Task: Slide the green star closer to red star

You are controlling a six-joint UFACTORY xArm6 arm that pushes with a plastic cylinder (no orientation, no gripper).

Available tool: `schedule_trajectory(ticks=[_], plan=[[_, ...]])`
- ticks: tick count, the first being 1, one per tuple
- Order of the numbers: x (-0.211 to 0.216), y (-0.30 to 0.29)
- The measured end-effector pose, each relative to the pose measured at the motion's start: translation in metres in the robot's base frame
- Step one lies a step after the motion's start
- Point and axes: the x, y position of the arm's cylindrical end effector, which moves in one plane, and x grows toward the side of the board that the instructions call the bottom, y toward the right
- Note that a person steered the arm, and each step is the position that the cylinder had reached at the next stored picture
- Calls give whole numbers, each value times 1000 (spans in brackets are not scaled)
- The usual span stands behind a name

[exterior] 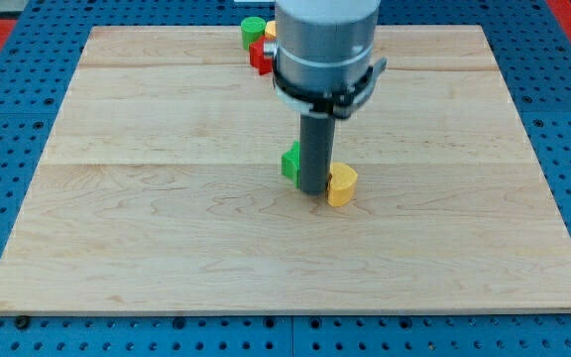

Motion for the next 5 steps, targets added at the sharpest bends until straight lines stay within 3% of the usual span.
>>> schedule_trajectory(ticks=[2,5], plan=[[-76,-67],[-105,-70]])
